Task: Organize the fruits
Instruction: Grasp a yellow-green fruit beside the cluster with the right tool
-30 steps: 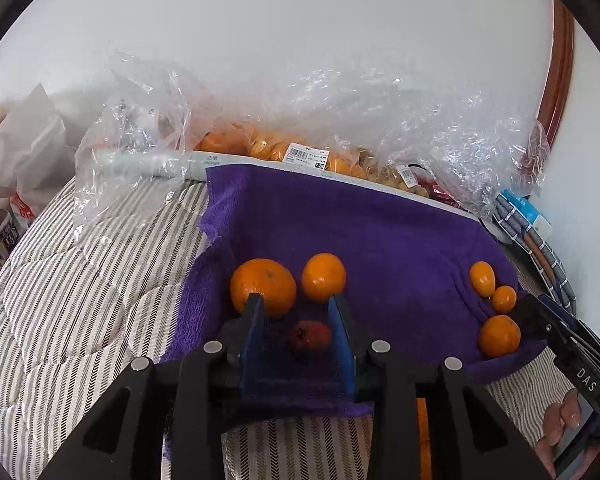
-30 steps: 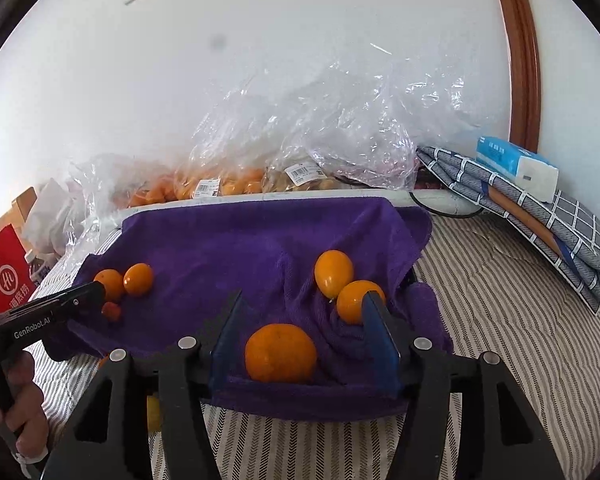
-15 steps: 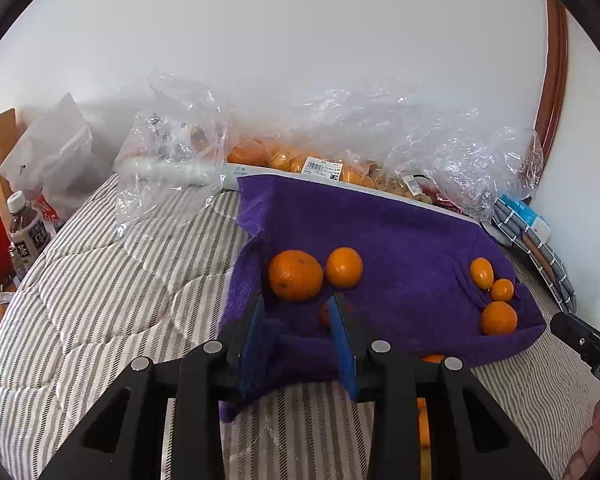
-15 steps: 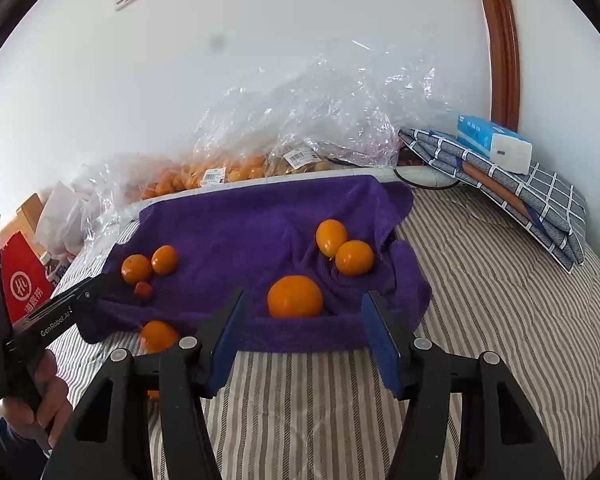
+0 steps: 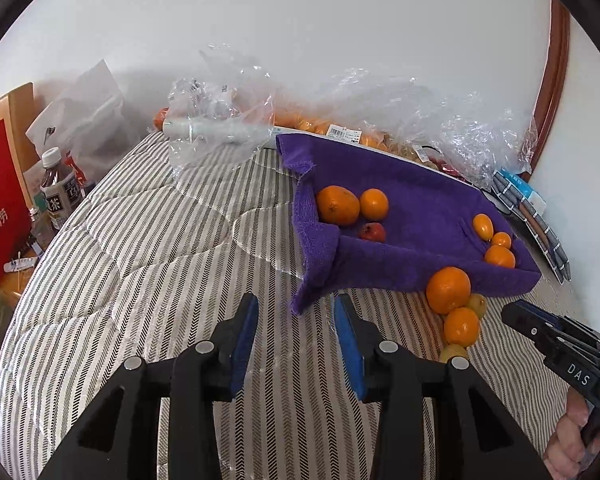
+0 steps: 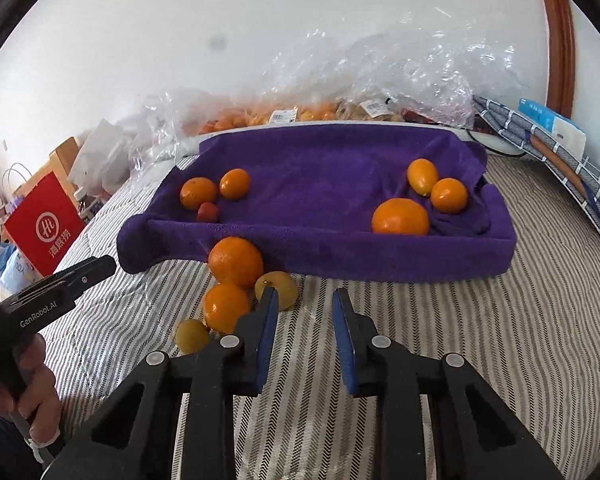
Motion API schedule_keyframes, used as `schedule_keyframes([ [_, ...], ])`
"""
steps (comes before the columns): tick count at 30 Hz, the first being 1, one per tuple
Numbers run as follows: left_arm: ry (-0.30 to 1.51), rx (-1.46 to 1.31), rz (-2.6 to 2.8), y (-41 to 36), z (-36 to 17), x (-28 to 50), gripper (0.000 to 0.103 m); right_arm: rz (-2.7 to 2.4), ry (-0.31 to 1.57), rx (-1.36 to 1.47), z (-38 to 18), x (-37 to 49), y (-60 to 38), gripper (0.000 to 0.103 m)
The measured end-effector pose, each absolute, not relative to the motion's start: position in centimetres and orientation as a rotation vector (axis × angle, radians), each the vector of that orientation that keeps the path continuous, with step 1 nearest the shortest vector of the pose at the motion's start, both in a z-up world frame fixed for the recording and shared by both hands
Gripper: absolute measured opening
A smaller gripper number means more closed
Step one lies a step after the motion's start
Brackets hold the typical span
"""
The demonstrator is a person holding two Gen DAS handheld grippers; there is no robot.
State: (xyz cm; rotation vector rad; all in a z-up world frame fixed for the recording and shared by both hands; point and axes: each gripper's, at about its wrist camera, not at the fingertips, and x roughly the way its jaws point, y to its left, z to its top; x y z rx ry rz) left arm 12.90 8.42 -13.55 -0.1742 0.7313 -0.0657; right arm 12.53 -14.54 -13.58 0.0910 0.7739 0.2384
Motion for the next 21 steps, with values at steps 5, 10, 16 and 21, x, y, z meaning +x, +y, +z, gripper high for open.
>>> schedule_keyframes([
  [5, 0.77, -0.176, -0.07, 8.4, -14.1, 13.4, 0.04, 0.281, 0.814, 0.075, -14.4, 13.9, -13.5, 0.028],
  [10, 0.787, -0.172, -0.076, 8.3, -14.3, 13.6, 0.04, 0.308, 0.839, 0.088, -15.1, 14.9, -13.1, 0.028],
  [16, 0.811, -0.191, -0.061, 8.6, -14.7, 13.9, 0.04, 0.322, 0.858, 0.083, -15.3, 15.8, -12.6, 0.028],
  [21, 0.82, -0.195, -0.055, 8.7, -14.8, 14.1, 0.04, 0.322, 0.857, 0.083, -15.4, 15.8, -12.6, 0.027],
])
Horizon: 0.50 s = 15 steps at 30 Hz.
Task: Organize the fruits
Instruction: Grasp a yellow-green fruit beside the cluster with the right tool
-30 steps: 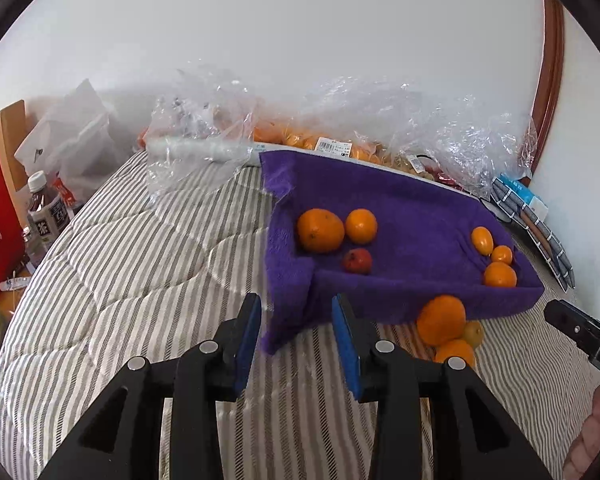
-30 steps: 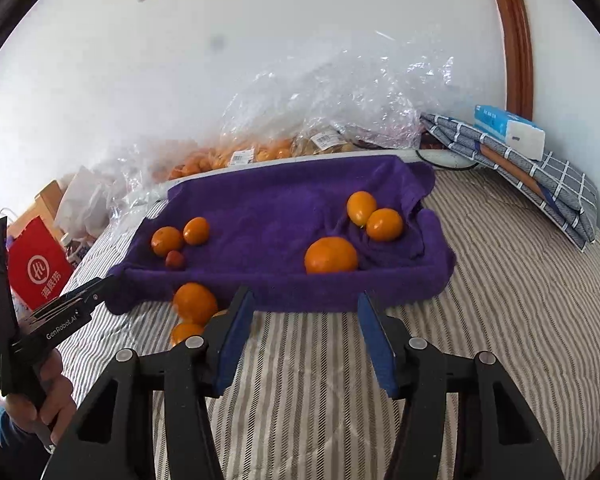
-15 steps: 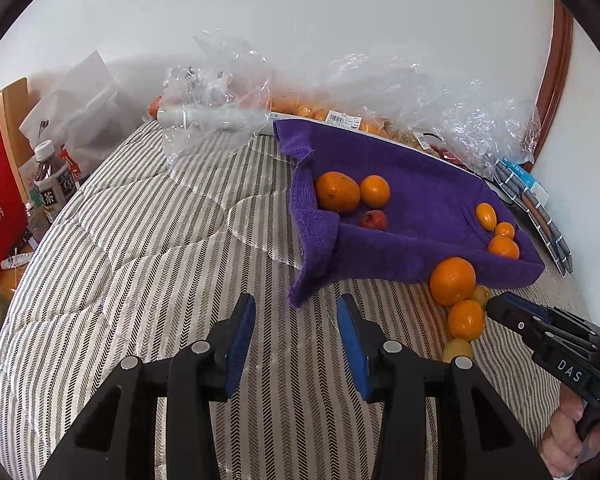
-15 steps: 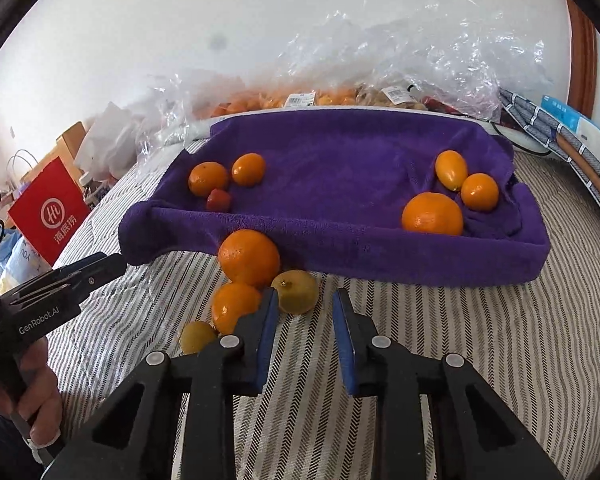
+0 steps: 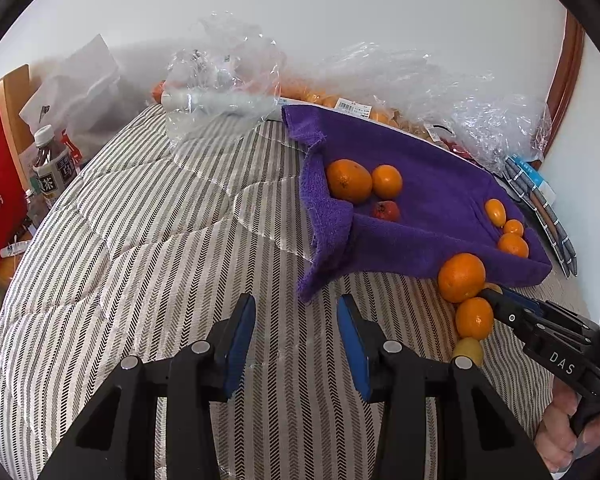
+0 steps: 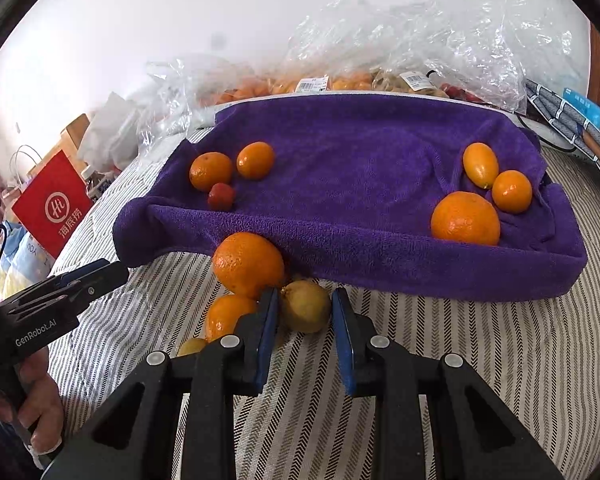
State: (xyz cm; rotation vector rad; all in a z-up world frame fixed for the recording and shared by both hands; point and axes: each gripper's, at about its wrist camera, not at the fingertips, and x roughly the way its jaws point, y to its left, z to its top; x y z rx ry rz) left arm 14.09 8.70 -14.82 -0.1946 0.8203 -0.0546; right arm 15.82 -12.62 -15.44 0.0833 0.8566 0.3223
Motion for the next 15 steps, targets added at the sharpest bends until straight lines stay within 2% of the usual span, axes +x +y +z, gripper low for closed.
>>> schedule_keyframes([
  [15, 0.842, -0.189, -0.089, 8.3, -15.1, 14.2, 0.041, 0.098, 0.774, 0.116, -14.8, 12.1, -19.7, 0.027],
])
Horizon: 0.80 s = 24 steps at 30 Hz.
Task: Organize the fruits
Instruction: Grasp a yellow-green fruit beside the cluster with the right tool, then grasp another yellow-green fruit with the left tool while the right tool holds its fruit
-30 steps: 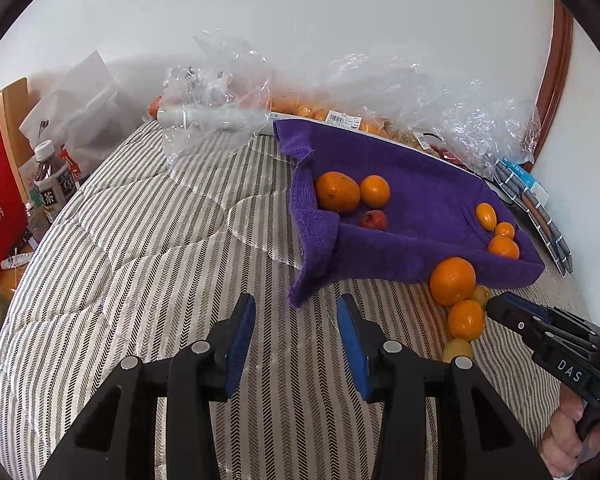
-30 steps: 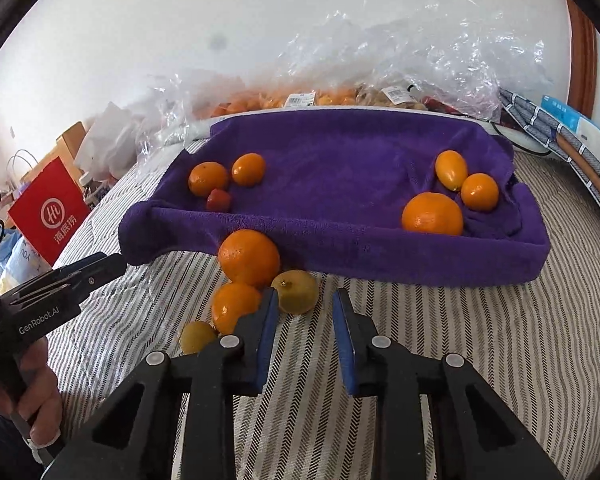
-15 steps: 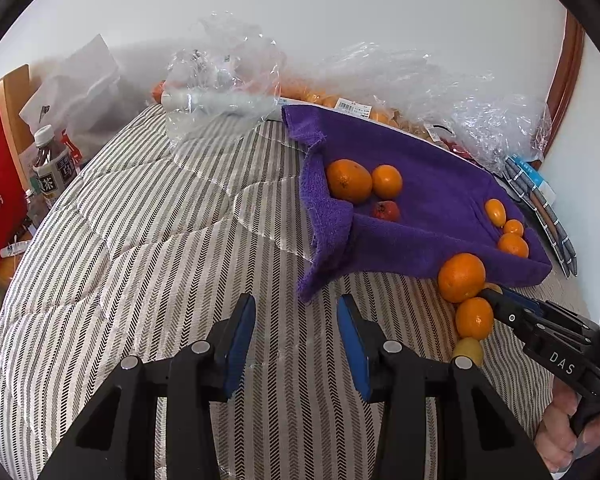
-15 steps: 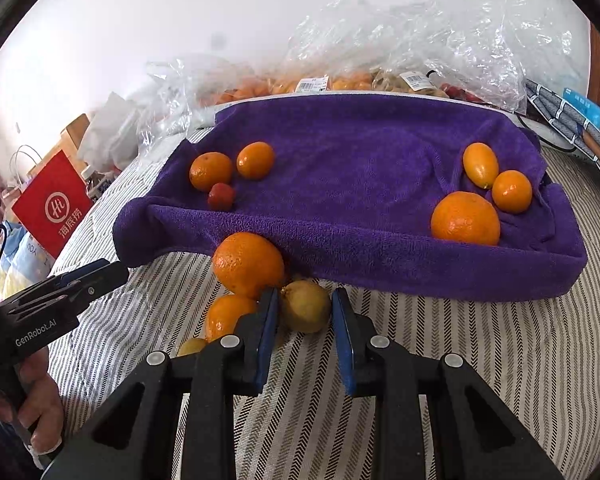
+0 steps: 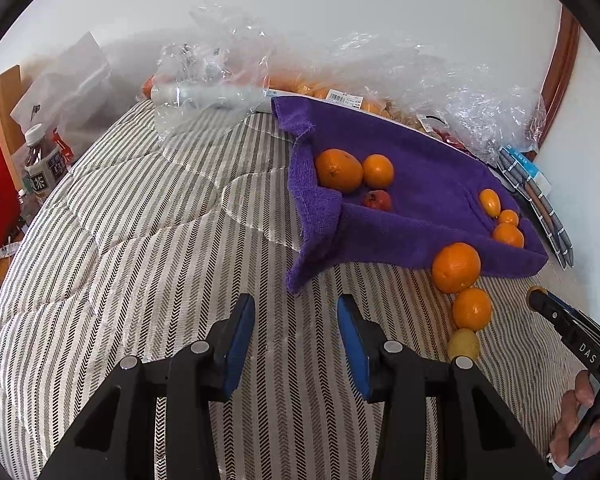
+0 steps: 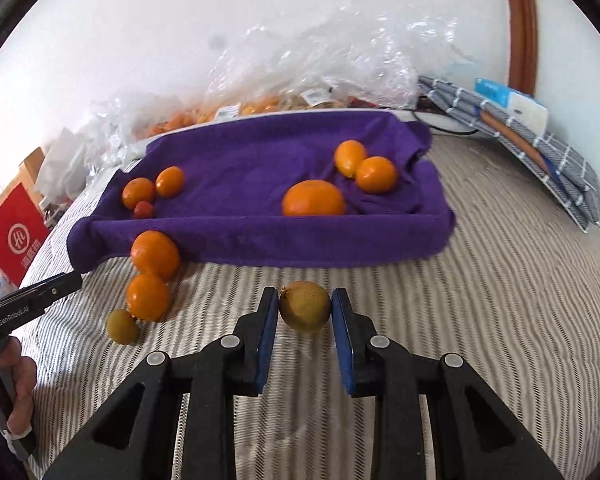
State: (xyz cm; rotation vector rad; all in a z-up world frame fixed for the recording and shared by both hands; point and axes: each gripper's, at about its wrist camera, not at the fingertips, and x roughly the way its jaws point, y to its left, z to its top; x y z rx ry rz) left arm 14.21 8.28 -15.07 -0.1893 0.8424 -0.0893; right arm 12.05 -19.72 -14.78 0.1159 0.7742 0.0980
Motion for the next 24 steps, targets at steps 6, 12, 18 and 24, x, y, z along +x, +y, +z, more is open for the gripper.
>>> schedule_keyframes([
  [6, 0.834, -0.227, -0.118, 8.6, -15.0, 14.1, 0.041, 0.09, 0.769, 0.171, -14.9, 12.1, -20.8, 0.027],
  [12, 0.825, -0.2, -0.139, 8.2, -14.8, 13.9, 0.041, 0.076, 0.798, 0.175, -15.1, 12.6, -20.9, 0.027],
  [18, 0.848, -0.181, -0.146, 7.9, -14.8, 14.3, 0.041, 0.092, 0.803, 0.166, -15.2, 12.5, -21.1, 0.027],
  [24, 0.846, -0.184, -0.151, 7.9, -14.8, 14.1, 0.041, 0.119, 0.808, 0.193, -15.2, 12.6, -21.4, 0.027],
])
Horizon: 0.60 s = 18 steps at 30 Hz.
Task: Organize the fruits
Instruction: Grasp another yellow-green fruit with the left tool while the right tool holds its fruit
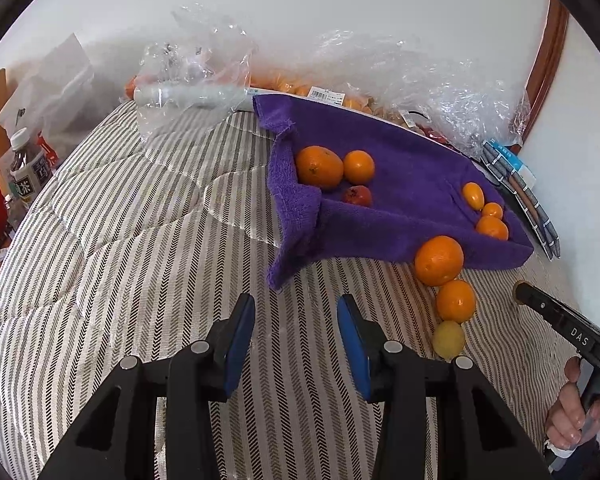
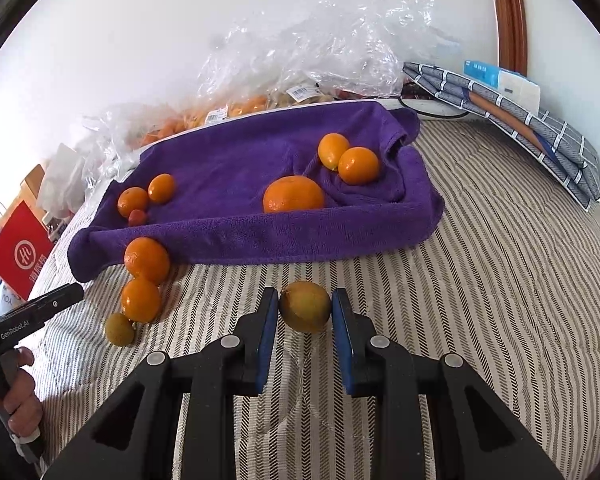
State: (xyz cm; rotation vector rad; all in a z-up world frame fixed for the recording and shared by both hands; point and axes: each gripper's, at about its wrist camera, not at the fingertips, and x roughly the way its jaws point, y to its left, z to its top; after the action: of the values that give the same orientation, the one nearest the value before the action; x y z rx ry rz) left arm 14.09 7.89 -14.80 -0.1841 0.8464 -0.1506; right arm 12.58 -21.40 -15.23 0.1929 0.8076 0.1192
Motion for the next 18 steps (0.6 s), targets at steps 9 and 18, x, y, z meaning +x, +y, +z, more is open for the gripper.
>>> schedule_keyframes([
  [9, 0.876, -0.149, -0.317, 4.1, -14.5, 13.0, 0.041, 0.126, 0.766, 0.199, -14.7, 11.7, -22.5, 0.027],
  [18, 0.912, -0.152, -0.414, 0.6, -14.4, 13.0, 0.041, 0.112, 0.765, 0.19, -14.8, 10.5, -24.4, 0.027],
])
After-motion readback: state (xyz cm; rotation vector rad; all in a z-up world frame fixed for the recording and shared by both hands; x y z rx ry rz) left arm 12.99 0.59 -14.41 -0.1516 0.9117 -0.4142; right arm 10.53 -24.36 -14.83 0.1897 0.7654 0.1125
